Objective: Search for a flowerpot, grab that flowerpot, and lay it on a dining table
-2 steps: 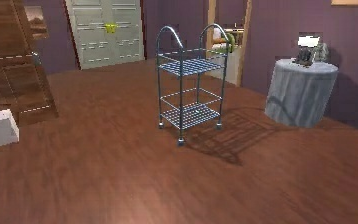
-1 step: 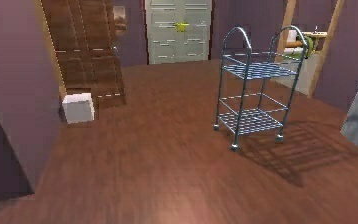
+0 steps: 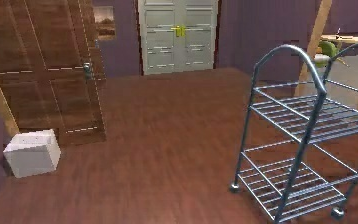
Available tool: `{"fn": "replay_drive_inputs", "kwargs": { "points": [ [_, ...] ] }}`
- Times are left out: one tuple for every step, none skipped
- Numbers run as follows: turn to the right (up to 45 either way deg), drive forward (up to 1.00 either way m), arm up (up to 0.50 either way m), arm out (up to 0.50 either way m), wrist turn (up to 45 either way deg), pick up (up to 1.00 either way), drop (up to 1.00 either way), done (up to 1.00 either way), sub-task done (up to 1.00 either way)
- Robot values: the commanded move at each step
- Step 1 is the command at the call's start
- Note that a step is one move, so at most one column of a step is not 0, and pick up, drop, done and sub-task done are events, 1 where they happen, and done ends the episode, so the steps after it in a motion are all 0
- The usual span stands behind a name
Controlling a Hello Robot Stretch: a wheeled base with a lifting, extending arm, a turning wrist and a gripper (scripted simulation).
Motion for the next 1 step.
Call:
{"fn": "replay_drive_inputs", "kwargs": {
  "points": [
    [0.0,1.0,0.0,0.0,0.0,0.0,0.0,0.0,0.0]
  ]
}}
